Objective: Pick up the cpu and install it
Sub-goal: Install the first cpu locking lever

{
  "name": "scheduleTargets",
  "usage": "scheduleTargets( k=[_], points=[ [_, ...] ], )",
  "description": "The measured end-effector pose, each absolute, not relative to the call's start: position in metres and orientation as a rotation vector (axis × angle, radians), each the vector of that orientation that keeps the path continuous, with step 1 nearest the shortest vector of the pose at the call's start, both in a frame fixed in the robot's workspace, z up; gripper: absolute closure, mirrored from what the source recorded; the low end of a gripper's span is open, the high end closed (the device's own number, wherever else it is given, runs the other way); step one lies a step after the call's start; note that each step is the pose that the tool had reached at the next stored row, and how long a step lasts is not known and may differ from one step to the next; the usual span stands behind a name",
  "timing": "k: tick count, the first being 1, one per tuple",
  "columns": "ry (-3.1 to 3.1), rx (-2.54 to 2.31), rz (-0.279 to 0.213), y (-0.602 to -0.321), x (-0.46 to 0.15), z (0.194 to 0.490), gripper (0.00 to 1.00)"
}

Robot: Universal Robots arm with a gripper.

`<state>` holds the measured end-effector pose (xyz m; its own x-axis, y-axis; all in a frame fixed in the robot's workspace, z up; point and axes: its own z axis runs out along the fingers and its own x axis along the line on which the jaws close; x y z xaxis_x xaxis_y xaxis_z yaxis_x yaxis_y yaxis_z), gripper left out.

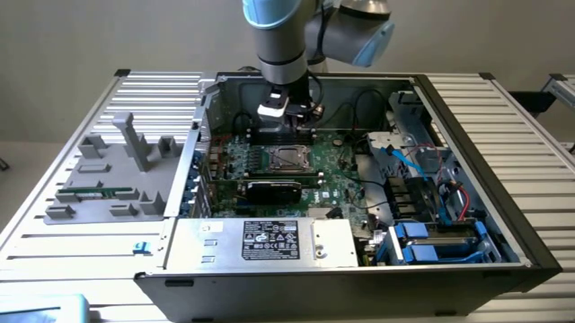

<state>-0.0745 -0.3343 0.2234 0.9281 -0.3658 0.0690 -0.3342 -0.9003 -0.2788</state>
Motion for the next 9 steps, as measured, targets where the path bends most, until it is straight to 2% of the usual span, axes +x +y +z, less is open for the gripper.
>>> scheduleTargets(
  k=[9],
  points=[
    [0.525, -2.838, -0.166, -0.3431, -0.077, 0.2301, 0.89]
  ],
)
